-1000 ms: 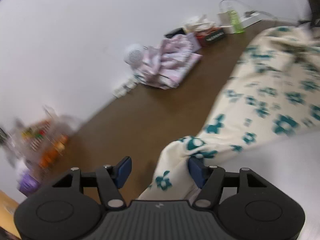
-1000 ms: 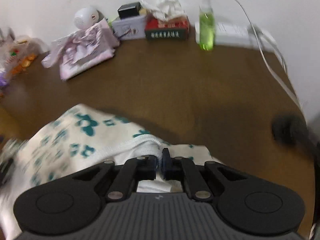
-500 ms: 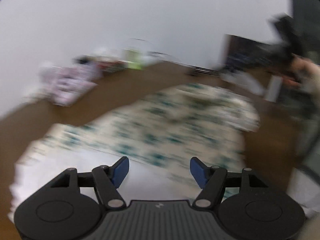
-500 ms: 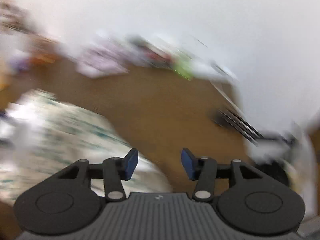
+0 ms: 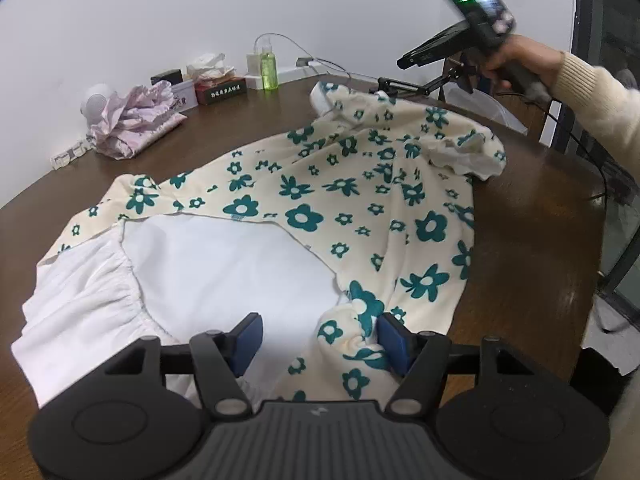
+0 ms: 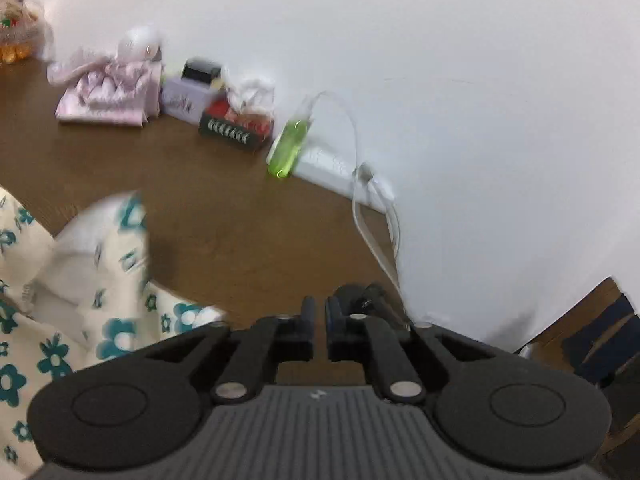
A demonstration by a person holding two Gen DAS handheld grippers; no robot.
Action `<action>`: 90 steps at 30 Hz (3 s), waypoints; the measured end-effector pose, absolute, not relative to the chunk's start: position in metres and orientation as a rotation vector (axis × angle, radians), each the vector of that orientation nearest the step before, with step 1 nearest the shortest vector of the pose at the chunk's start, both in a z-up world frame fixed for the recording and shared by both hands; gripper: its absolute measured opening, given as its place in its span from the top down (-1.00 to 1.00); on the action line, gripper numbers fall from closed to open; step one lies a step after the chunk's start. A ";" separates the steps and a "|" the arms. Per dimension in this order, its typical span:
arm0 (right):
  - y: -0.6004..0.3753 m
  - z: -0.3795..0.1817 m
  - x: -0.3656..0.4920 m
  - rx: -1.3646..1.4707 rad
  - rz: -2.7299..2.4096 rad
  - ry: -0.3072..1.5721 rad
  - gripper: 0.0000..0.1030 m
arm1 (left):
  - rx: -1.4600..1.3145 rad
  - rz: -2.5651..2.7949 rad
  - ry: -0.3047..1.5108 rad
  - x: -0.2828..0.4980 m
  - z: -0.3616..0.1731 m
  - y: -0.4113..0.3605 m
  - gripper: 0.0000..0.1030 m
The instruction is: Fold clothes
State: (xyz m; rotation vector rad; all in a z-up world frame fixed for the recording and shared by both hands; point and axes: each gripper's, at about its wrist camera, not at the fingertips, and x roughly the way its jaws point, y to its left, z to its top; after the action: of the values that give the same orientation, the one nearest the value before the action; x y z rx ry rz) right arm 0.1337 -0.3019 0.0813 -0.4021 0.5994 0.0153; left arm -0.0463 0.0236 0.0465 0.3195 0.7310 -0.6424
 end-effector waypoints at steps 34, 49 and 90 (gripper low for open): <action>-0.276 0.040 -0.030 -0.197 0.858 0.807 0.94 | 0.288 -0.781 0.687 -0.071 0.049 0.071 0.85; -0.297 0.089 -0.017 -0.074 0.683 0.678 0.10 | 0.248 -0.702 0.585 -0.030 0.095 0.087 -0.18; -0.267 0.042 0.121 0.110 0.104 0.701 0.16 | -0.103 -0.148 0.739 0.107 0.057 0.074 0.18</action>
State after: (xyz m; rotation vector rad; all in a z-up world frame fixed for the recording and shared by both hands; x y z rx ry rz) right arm 0.1207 -0.2674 0.0417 0.1103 0.7014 0.1043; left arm 0.1074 0.0745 0.0568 -0.1034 0.7392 -0.1479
